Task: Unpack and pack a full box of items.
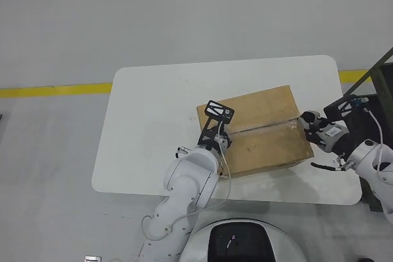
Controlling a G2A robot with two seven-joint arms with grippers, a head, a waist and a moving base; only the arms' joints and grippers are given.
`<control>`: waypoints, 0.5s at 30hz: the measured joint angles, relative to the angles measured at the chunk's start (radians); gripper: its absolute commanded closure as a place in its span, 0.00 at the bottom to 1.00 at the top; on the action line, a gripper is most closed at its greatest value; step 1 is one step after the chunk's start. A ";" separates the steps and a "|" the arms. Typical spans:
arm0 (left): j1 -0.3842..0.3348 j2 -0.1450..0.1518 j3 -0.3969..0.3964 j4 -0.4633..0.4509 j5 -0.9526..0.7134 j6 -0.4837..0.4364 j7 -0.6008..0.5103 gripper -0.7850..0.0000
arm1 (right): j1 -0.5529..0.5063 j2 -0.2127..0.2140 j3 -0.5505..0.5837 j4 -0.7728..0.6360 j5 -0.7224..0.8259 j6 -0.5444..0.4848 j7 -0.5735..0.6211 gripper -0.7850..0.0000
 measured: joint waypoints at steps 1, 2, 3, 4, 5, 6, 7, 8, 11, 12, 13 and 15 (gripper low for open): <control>0.000 0.000 0.000 0.001 0.000 0.000 0.000 0.98 | -0.002 0.000 0.005 -0.001 -0.002 0.000 0.001 0.85; -0.001 -0.001 -0.001 0.001 0.000 0.000 0.000 0.99 | -0.004 0.001 0.010 -0.002 -0.004 0.001 0.002 0.85; -0.001 -0.001 -0.001 0.002 -0.001 -0.001 0.000 0.98 | -0.008 0.002 0.016 -0.003 -0.007 0.001 0.003 0.85; -0.002 -0.001 -0.001 0.003 -0.002 -0.001 0.001 0.97 | -0.012 0.002 0.022 -0.002 -0.009 0.002 0.003 0.85; -0.002 -0.001 -0.001 0.004 -0.002 -0.001 0.001 0.97 | -0.015 0.003 0.028 0.000 -0.011 0.002 0.004 0.86; -0.002 -0.002 -0.002 0.005 -0.003 -0.001 0.002 0.95 | -0.019 0.003 0.035 0.003 -0.012 0.004 0.004 0.85; -0.002 -0.002 -0.002 0.005 -0.003 -0.001 0.001 0.95 | -0.025 0.003 0.044 0.006 -0.012 0.007 0.002 0.85; -0.003 -0.002 -0.002 0.006 -0.004 -0.001 0.001 0.93 | -0.029 0.004 0.052 0.008 -0.011 0.009 0.000 0.85; -0.003 -0.003 -0.003 0.007 -0.004 -0.002 -0.001 0.86 | -0.045 0.005 0.080 0.012 -0.009 0.013 -0.003 0.83; -0.003 -0.004 -0.003 0.007 -0.006 -0.002 -0.002 0.80 | -0.052 0.006 0.092 0.013 -0.009 0.015 -0.005 0.83; -0.003 -0.004 -0.003 0.006 -0.007 -0.003 -0.002 0.64 | -0.058 0.006 0.102 0.013 -0.008 0.018 -0.007 0.82; -0.004 -0.004 -0.002 0.004 -0.008 -0.005 -0.005 0.06 | -0.074 0.006 0.127 0.011 0.000 0.025 -0.014 0.82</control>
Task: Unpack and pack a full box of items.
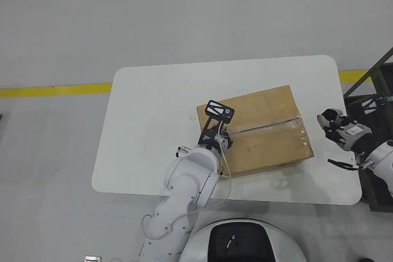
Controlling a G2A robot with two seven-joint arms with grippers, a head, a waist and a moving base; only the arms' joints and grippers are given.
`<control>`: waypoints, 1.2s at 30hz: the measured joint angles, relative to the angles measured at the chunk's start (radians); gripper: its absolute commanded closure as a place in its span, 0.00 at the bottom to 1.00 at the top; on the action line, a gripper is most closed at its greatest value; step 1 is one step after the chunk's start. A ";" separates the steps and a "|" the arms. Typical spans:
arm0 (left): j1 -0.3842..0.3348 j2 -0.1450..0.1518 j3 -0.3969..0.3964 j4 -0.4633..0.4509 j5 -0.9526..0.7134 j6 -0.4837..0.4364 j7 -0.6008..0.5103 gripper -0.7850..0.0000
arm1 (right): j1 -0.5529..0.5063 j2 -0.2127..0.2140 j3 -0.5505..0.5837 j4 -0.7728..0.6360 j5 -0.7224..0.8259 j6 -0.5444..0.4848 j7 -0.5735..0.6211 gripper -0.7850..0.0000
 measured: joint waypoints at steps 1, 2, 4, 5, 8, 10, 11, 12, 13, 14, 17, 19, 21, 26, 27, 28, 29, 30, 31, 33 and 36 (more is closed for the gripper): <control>0.000 0.000 0.000 -0.003 0.000 -0.001 -0.001 0.00 | -0.007 0.000 0.011 -0.002 0.006 0.001 -0.004 0.83; 0.001 0.000 0.000 -0.007 -0.001 -0.002 -0.002 0.00 | -0.014 0.000 0.021 -0.006 0.013 0.000 -0.009 0.84; 0.004 0.000 -0.004 -0.024 -0.005 -0.005 -0.008 0.00 | -0.027 -0.001 0.043 -0.014 0.043 -0.011 -0.033 0.98; 0.005 0.000 -0.008 -0.033 -0.007 -0.007 -0.011 0.00 | -0.032 -0.002 0.051 -0.017 0.059 -0.020 -0.048 1.00; 0.016 0.003 -0.032 -0.074 -0.019 -0.010 -0.022 0.00 | -0.046 -0.005 0.066 -0.025 0.125 -0.069 -0.115 1.00; 0.029 0.006 -0.058 -0.110 -0.027 -0.009 -0.031 0.00 | -0.051 -0.006 0.065 -0.028 0.150 -0.113 -0.155 1.00; 0.035 0.007 -0.071 -0.126 -0.030 -0.009 -0.035 0.00 | -0.052 -0.007 0.060 -0.026 0.158 -0.130 -0.169 1.00; 0.043 0.009 -0.085 -0.143 -0.033 -0.008 -0.038 0.00 | -0.051 -0.008 0.054 -0.024 0.163 -0.144 -0.180 1.00; 0.053 0.012 -0.106 -0.164 -0.035 -0.006 -0.042 0.00 | -0.046 -0.008 0.042 -0.021 0.166 -0.160 -0.192 1.00; 0.063 0.014 -0.122 -0.179 -0.034 -0.004 -0.044 0.00 | -0.042 -0.009 0.031 -0.019 0.168 -0.170 -0.199 1.00; 0.096 0.021 -0.180 -0.225 -0.010 0.004 -0.047 0.00 | -0.018 -0.011 -0.022 -0.008 0.183 -0.205 -0.222 1.00; 0.123 0.027 -0.221 -0.255 0.016 0.012 -0.042 0.00 | 0.009 -0.013 -0.074 -0.001 0.182 -0.237 -0.217 1.00; 0.148 0.032 -0.257 -0.277 0.040 0.024 -0.041 0.00 | 0.042 -0.015 -0.128 0.000 0.157 -0.253 -0.203 1.00; 0.214 0.042 -0.352 -0.322 0.090 0.049 -0.050 0.00 | 0.181 -0.031 -0.342 0.023 0.103 -0.258 -0.167 1.00; 0.223 0.044 -0.366 -0.328 0.094 0.053 -0.051 0.00 | 0.214 -0.035 -0.386 0.036 0.089 -0.260 -0.163 1.00; 0.234 0.045 -0.382 -0.334 0.098 0.057 -0.052 0.00 | 0.261 -0.043 -0.445 0.057 0.071 -0.260 -0.160 1.00; 0.241 0.046 -0.390 -0.338 0.099 0.057 -0.051 0.00 | 0.297 -0.050 -0.489 0.075 0.062 -0.258 -0.161 1.00; 0.244 0.047 -0.394 -0.340 0.100 0.056 -0.051 0.00 | 0.333 -0.057 -0.533 0.094 0.053 -0.254 -0.162 1.00; 0.245 0.047 -0.395 -0.341 0.101 0.056 -0.051 0.00 | 0.381 -0.068 -0.590 0.122 0.038 -0.247 -0.165 1.00; 0.244 0.047 -0.394 -0.341 0.101 0.056 -0.050 0.00 | 0.446 -0.084 -0.667 0.166 0.022 -0.236 -0.173 1.00; 0.244 0.047 -0.394 -0.340 0.100 0.056 -0.050 0.00 | 0.535 -0.109 -0.767 0.241 0.009 -0.212 -0.186 1.00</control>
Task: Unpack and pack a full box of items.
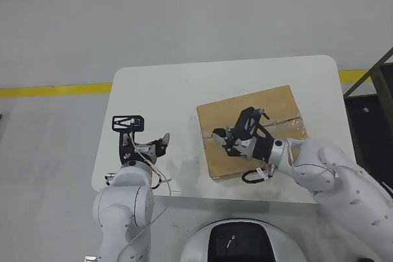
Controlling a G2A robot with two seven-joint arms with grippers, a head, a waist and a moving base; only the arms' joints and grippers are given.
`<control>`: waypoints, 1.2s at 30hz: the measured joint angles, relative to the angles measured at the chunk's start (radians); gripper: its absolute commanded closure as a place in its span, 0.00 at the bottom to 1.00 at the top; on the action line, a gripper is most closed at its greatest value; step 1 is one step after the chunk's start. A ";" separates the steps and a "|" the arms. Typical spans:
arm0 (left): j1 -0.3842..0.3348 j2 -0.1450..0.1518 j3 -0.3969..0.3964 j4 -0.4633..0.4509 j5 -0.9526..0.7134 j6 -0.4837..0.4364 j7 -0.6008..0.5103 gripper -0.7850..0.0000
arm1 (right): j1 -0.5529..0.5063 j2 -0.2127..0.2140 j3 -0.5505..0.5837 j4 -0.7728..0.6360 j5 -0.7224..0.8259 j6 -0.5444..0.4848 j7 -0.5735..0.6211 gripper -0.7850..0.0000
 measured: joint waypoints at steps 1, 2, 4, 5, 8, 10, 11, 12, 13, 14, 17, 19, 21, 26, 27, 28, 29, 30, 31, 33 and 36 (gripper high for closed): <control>0.000 0.000 0.000 0.000 0.000 0.000 0.000 0.00 | 0.013 -0.005 -0.015 0.017 0.002 0.009 -0.005 1.00; 0.000 0.000 0.000 0.000 0.000 0.000 0.000 0.00 | 0.021 -0.009 -0.025 0.032 0.004 0.018 -0.008 1.00; 0.000 0.000 0.000 0.000 0.000 0.000 0.000 0.00 | 0.026 -0.014 -0.035 0.060 0.004 0.037 -0.006 1.00; 0.000 0.000 0.000 0.000 0.000 0.000 0.000 0.00 | 0.023 -0.014 -0.036 0.067 0.001 0.043 -0.002 1.00; 0.000 0.000 0.000 0.000 0.000 0.000 0.000 0.00 | 0.002 -0.012 -0.024 0.083 -0.004 0.056 0.009 1.00; 0.000 0.000 0.000 0.000 0.000 0.000 0.000 0.00 | -0.017 -0.008 -0.005 0.087 -0.011 0.056 0.011 1.00; 0.000 0.000 0.000 0.000 0.000 0.000 0.000 0.00 | -0.026 -0.006 0.006 0.087 -0.012 0.056 0.011 1.00; 0.000 0.000 0.000 0.000 0.000 0.000 0.000 0.00 | -0.040 -0.003 0.023 0.084 -0.012 0.057 0.012 1.00; 0.000 0.000 0.000 0.000 0.000 0.000 0.000 0.00 | -0.052 0.000 0.037 0.079 -0.013 0.059 0.012 1.00; 0.000 0.000 0.000 0.000 0.000 0.000 0.000 0.00 | -0.065 0.003 0.053 0.071 -0.013 0.061 0.012 1.00; 0.000 0.000 0.000 0.000 0.000 0.000 0.000 0.00 | -0.109 0.015 0.111 0.042 -0.016 0.074 0.025 1.00; 0.000 0.000 0.000 0.000 0.000 0.000 0.000 0.00 | -0.142 0.024 0.155 0.016 -0.021 0.080 0.040 1.00; 0.000 0.000 0.000 0.000 0.000 0.000 0.000 0.00 | -0.177 0.033 0.202 -0.010 -0.025 0.081 0.055 1.00; 0.000 0.000 0.000 0.000 0.000 0.000 0.000 0.00 | -0.261 0.052 0.323 -0.056 -0.021 0.087 0.068 1.00; 0.000 0.000 0.000 0.000 0.000 0.000 0.000 0.00 | -0.282 0.056 0.357 -0.064 -0.017 0.091 0.069 1.00; 0.000 0.000 0.000 0.000 0.000 0.000 0.000 0.00 | -0.298 0.059 0.384 -0.068 -0.012 0.092 0.070 1.00; 0.000 0.000 0.000 0.000 0.000 0.000 0.000 0.00 | -0.313 0.062 0.411 -0.073 -0.006 0.093 0.071 1.00; 0.000 0.000 0.000 0.000 0.000 0.000 0.000 0.00 | -0.328 0.066 0.438 -0.077 -0.001 0.093 0.073 1.00; 0.000 0.000 0.000 0.000 0.000 0.000 0.000 0.00 | -0.349 0.070 0.474 -0.083 0.003 0.094 0.074 1.00; 0.000 0.000 0.000 0.000 0.000 0.000 0.000 0.00 | -0.383 0.075 0.528 -0.091 0.008 0.100 0.074 1.00; 0.000 0.000 0.000 0.000 0.000 0.000 0.000 0.00 | -0.444 0.082 0.619 -0.099 0.018 0.116 0.070 1.00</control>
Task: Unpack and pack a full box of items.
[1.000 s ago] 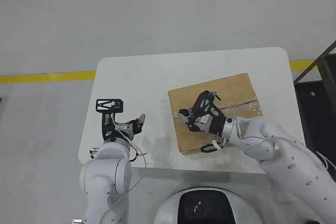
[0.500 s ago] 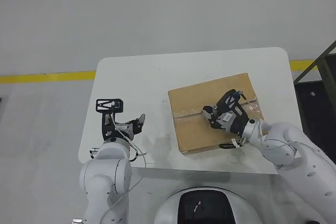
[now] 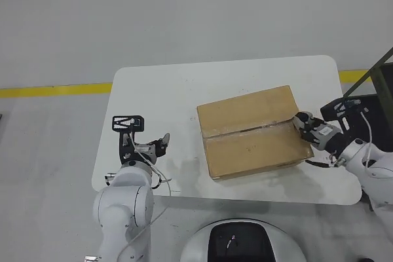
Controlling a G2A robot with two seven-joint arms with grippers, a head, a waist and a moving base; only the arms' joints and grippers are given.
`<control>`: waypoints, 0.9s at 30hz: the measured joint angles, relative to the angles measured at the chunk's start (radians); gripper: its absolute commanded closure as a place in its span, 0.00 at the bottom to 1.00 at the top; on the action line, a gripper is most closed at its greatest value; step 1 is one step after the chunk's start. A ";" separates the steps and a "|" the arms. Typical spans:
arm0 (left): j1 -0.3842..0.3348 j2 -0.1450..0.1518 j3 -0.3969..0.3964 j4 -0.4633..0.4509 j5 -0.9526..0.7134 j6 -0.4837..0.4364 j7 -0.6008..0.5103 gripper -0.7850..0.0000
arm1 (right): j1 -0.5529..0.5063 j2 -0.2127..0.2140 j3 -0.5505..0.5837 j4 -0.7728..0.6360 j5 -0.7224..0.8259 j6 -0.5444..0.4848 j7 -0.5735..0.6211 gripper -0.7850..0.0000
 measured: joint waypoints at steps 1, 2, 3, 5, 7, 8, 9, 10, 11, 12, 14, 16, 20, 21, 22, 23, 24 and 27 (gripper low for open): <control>0.000 0.000 0.000 0.000 0.000 0.000 0.000 0.00 | -0.024 0.002 0.035 -0.006 0.010 0.010 -0.004 1.00; 0.000 0.000 0.000 0.000 0.000 0.000 0.000 0.00 | -0.040 0.003 0.060 -0.014 0.023 0.013 -0.011 1.00; 0.000 0.000 0.000 0.000 0.000 0.000 0.000 0.00 | -0.055 0.004 0.083 -0.025 0.037 0.014 -0.016 1.00; 0.000 0.000 0.000 0.000 0.000 0.000 0.000 0.00 | -0.077 0.004 0.121 -0.067 0.070 0.008 -0.032 1.00; 0.000 0.000 0.000 0.000 0.000 0.000 0.000 0.00 | -0.075 0.004 0.122 -0.129 0.101 -0.016 -0.044 1.00; 0.000 0.000 0.000 0.000 0.000 0.000 0.000 0.00 | -0.066 0.003 0.110 -0.156 0.104 -0.026 -0.045 1.00; 0.000 0.000 0.000 0.000 0.000 0.000 0.000 0.00 | -0.052 0.002 0.090 -0.181 0.106 -0.034 -0.047 1.00; 0.000 0.000 0.000 0.000 0.000 0.000 0.000 0.00 | -0.028 0.000 0.052 -0.208 0.113 -0.047 -0.049 1.00; 0.000 0.000 0.000 0.000 0.000 0.000 0.000 0.00 | -0.004 -0.001 0.013 -0.222 0.113 -0.061 -0.046 1.00; 0.000 0.000 0.000 0.000 0.000 0.000 0.000 0.00 | 0.026 -0.003 -0.032 -0.227 0.103 -0.077 -0.036 1.00; 0.000 0.000 0.000 0.000 0.000 0.000 0.000 0.00 | 0.108 -0.012 -0.158 -0.203 0.079 -0.097 -0.019 1.00; 0.000 0.000 0.000 0.000 0.000 0.000 0.000 0.00 | 0.201 -0.026 -0.296 -0.155 0.061 -0.106 -0.009 1.00; 0.000 0.000 0.000 0.000 0.000 0.000 0.000 0.00 | 0.364 -0.068 -0.535 -0.019 -0.007 -0.090 -0.045 1.00; 0.000 0.000 0.000 0.000 0.000 0.000 0.000 0.00 | 0.408 -0.081 -0.593 0.026 -0.021 -0.079 -0.054 1.00; 0.000 0.000 0.000 0.000 0.000 0.000 0.000 0.00 | 0.435 -0.090 -0.631 0.055 -0.033 -0.070 -0.056 1.00; 0.000 0.000 0.000 0.000 0.000 0.000 0.000 0.00 | 0.459 -0.098 -0.663 0.081 -0.044 -0.062 -0.057 1.00; 0.000 0.000 0.000 0.000 0.000 0.000 0.000 0.00 | 0.482 -0.106 -0.695 0.111 -0.059 -0.050 -0.055 1.00; 0.000 0.000 0.000 0.000 0.000 0.000 0.000 0.00 | 0.494 -0.115 -0.718 0.174 -0.059 -0.026 -0.058 1.00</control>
